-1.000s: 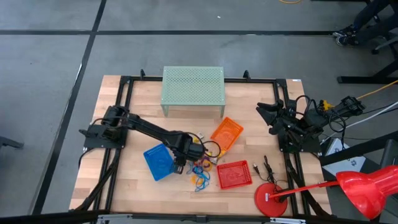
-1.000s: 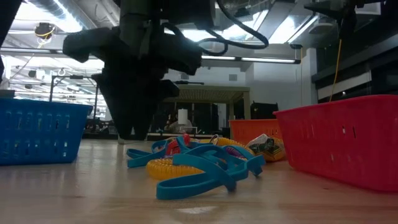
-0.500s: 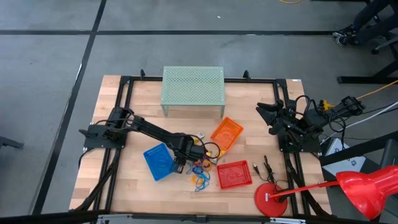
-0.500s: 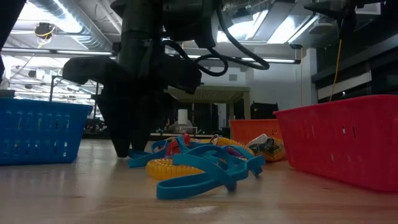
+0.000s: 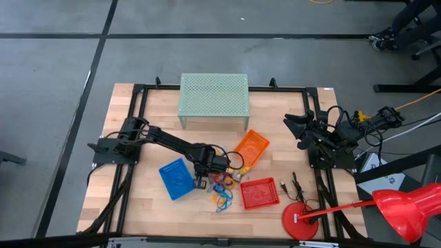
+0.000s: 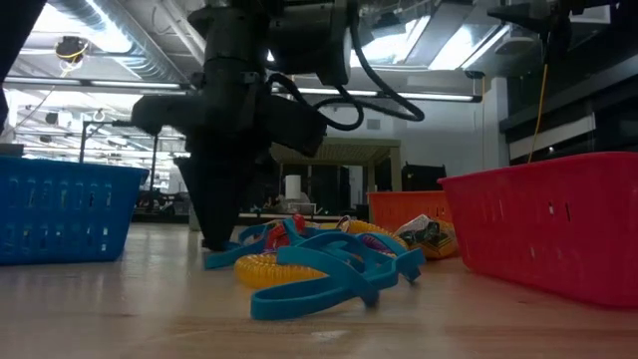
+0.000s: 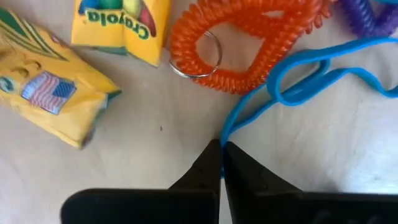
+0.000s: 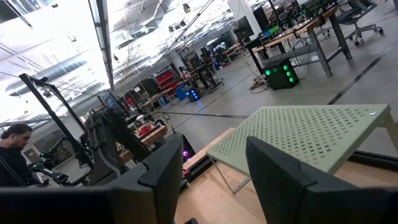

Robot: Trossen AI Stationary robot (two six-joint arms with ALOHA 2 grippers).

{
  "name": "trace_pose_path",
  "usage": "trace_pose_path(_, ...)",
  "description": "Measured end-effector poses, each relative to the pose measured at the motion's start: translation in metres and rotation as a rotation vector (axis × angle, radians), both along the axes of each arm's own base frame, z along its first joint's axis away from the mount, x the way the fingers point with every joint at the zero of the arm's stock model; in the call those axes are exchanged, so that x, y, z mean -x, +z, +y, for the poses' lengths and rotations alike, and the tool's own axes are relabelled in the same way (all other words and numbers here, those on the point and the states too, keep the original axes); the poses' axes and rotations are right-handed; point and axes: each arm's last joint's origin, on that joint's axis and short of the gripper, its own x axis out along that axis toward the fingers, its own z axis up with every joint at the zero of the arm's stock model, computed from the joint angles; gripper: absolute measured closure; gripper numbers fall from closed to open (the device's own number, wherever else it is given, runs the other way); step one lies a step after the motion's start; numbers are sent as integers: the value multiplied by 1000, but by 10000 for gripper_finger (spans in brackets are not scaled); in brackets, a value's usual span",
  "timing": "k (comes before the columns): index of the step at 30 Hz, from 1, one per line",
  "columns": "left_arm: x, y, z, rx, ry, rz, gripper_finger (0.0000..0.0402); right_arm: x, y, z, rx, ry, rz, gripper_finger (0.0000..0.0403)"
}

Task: Pick & Place Office Desk Supplies
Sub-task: Put the blue rubberband into the blue bin

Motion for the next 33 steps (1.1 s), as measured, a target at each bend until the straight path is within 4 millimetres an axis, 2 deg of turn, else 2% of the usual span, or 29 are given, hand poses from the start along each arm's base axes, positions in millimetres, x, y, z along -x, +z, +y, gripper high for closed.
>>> trace_pose_path(3,2,8,6,34,64,5,399,0,0,0,0,0,0,225)
trace_pose_path(8,10,43,23,71,177,-39,399,0,0,0,0,-1,0,225)
trace_pose_path(13,35,82,40,36,301,-40,399,0,0,0,0,0,1,225)
trace_pose_path(17,61,109,42,18,363,-9,399,0,-1,0,1,0,5,225)
trace_pose_path(20,77,122,36,34,383,15,399,0,-1,0,2,0,5,225)
trace_pose_path(24,89,133,16,121,360,26,399,0,-1,0,3,0,8,225)
trace_pose_path(29,96,131,-14,153,315,61,399,0,-1,0,3,0,9,225)
trace_pose_path(33,98,114,-32,147,322,88,399,0,-1,0,4,0,10,225)
